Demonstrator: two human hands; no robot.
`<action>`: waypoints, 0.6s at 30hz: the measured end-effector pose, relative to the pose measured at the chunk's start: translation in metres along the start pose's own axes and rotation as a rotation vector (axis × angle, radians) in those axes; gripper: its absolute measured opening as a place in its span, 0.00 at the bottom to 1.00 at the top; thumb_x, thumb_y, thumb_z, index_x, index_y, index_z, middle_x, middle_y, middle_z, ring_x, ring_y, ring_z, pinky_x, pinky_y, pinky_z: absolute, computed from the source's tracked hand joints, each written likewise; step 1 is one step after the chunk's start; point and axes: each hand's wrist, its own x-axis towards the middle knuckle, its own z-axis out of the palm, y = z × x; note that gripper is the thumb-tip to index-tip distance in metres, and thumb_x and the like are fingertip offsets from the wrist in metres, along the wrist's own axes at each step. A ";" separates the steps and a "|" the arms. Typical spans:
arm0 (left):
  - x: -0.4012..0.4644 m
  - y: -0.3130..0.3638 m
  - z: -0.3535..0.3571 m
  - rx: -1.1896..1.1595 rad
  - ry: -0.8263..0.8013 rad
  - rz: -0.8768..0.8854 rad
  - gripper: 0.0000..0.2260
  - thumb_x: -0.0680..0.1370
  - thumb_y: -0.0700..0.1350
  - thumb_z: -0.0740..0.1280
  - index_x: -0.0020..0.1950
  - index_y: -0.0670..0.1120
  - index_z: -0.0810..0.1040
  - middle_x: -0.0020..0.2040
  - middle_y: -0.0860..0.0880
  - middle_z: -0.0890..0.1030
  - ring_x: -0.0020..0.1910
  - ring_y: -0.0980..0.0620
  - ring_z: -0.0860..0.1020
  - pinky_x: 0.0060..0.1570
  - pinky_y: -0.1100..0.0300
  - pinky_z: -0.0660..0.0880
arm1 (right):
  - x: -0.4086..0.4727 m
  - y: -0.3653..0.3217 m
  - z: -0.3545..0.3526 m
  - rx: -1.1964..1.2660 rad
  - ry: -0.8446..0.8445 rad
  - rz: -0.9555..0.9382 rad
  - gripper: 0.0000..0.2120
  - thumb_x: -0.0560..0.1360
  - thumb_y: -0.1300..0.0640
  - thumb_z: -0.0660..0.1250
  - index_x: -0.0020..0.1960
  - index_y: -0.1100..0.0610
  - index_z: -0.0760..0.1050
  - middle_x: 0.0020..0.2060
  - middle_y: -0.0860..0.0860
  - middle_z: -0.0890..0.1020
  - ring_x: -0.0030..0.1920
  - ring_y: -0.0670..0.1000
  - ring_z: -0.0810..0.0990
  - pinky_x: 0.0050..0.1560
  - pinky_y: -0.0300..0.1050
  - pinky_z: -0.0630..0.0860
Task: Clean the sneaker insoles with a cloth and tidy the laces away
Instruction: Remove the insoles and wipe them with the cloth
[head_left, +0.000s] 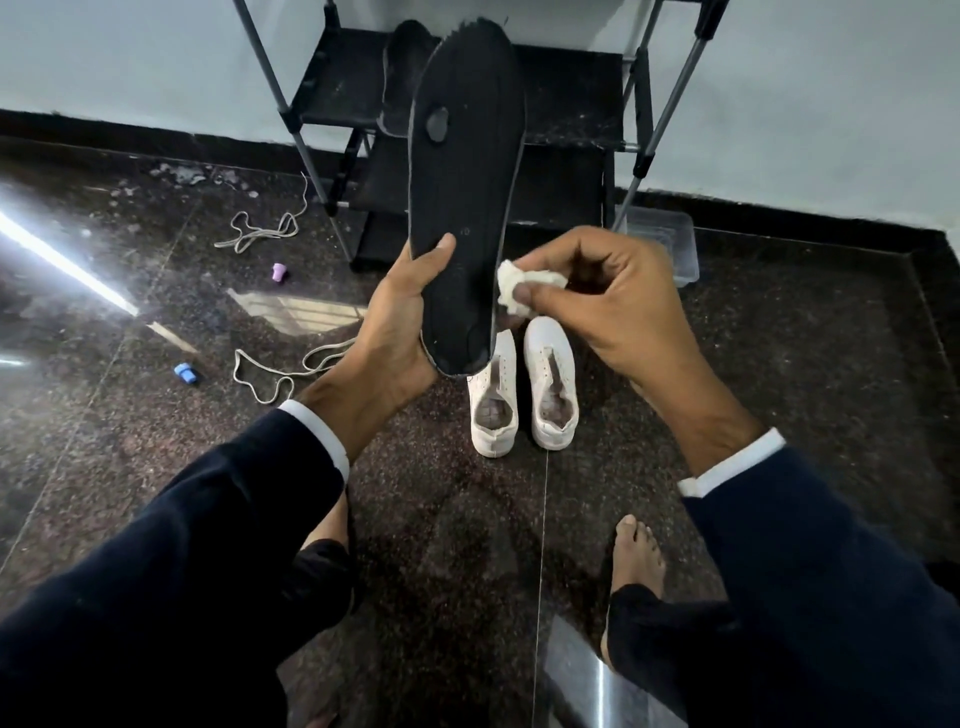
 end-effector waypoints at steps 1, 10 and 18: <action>0.000 -0.001 0.001 0.003 -0.005 -0.010 0.18 0.86 0.44 0.59 0.76 0.43 0.67 0.64 0.38 0.80 0.58 0.38 0.83 0.51 0.40 0.81 | 0.000 0.002 0.004 -0.054 0.071 -0.017 0.07 0.72 0.64 0.77 0.49 0.58 0.84 0.44 0.52 0.86 0.46 0.48 0.86 0.48 0.43 0.83; 0.001 -0.007 -0.001 0.019 -0.143 -0.101 0.30 0.85 0.60 0.52 0.78 0.38 0.64 0.74 0.34 0.70 0.71 0.38 0.74 0.65 0.48 0.77 | -0.013 0.012 0.047 -0.474 0.024 -0.390 0.05 0.72 0.67 0.74 0.48 0.62 0.85 0.44 0.52 0.85 0.46 0.49 0.82 0.50 0.46 0.79; 0.005 0.008 -0.012 0.060 -0.091 0.060 0.25 0.87 0.55 0.50 0.78 0.42 0.63 0.71 0.41 0.76 0.68 0.41 0.77 0.64 0.34 0.74 | -0.010 0.007 0.025 -0.572 -0.572 -0.350 0.07 0.72 0.63 0.76 0.50 0.56 0.86 0.45 0.47 0.85 0.48 0.44 0.82 0.50 0.47 0.80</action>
